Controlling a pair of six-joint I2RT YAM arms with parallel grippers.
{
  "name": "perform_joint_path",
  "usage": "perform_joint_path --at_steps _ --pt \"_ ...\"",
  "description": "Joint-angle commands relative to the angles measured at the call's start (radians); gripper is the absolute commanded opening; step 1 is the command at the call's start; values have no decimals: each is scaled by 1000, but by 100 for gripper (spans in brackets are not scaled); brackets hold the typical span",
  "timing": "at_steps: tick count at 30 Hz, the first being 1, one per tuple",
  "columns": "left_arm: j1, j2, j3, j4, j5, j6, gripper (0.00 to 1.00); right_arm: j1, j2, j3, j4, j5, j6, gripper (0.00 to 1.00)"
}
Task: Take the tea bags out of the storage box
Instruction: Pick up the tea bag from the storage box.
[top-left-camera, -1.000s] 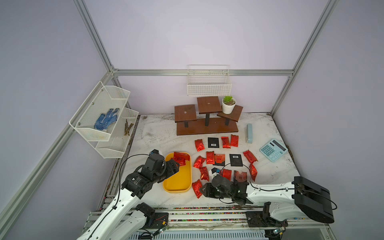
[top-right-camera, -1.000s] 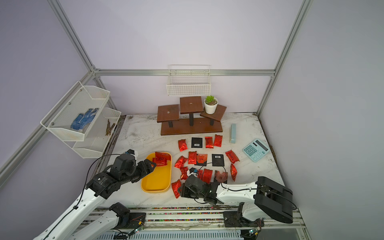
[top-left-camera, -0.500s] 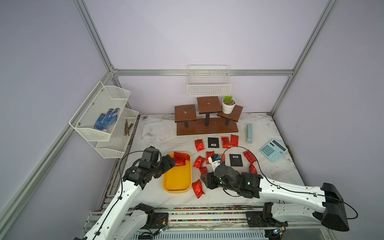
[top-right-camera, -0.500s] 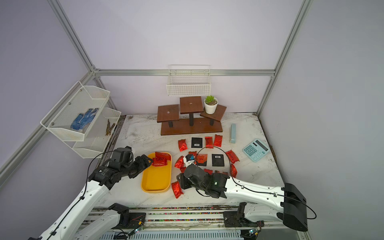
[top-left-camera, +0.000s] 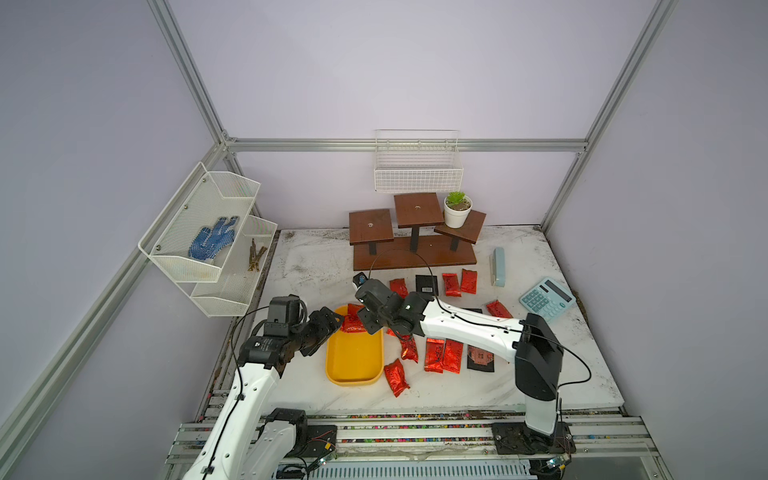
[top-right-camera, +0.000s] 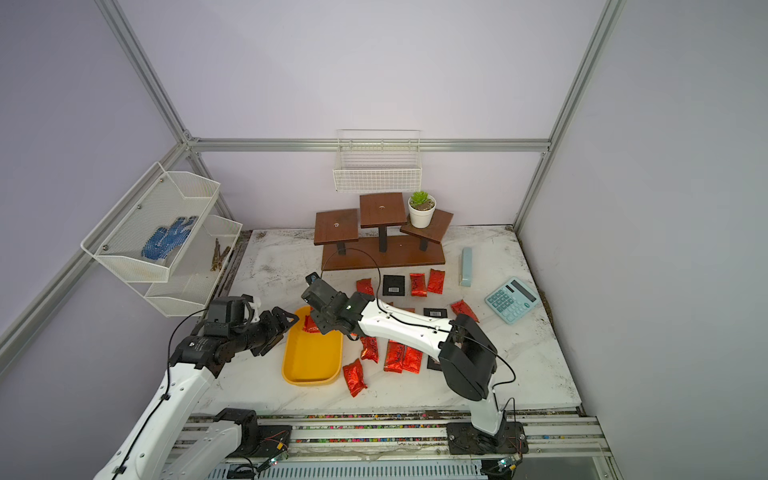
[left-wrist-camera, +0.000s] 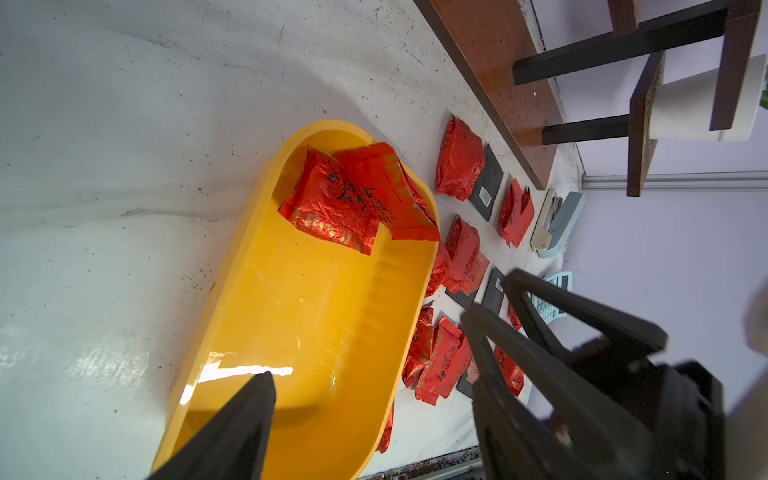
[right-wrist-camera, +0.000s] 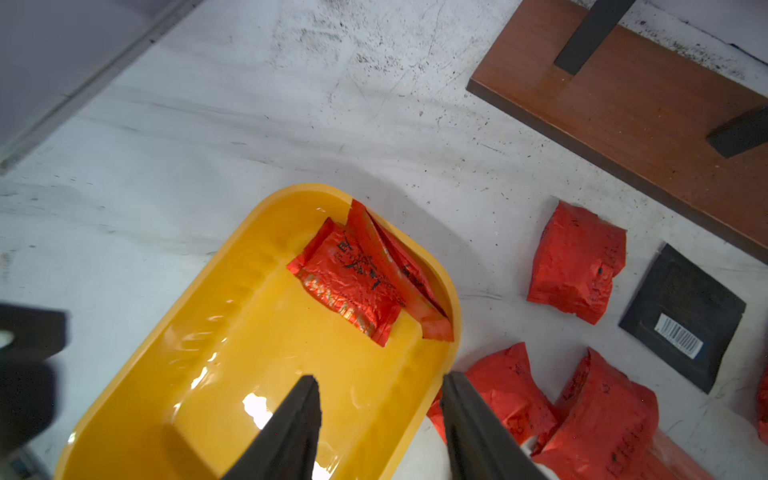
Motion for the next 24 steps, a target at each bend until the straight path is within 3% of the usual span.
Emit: perform_joint_path --at_steps 1,15,24 --pt "6 -73 -17 -2 16 -22 78 -15 68 94 -84 46 -81 53" --pt "6 -192 -78 -47 27 -37 78 -26 240 268 -140 53 -109 54" --pt "6 -191 -77 -44 33 -37 79 -27 258 268 -145 15 -92 45"
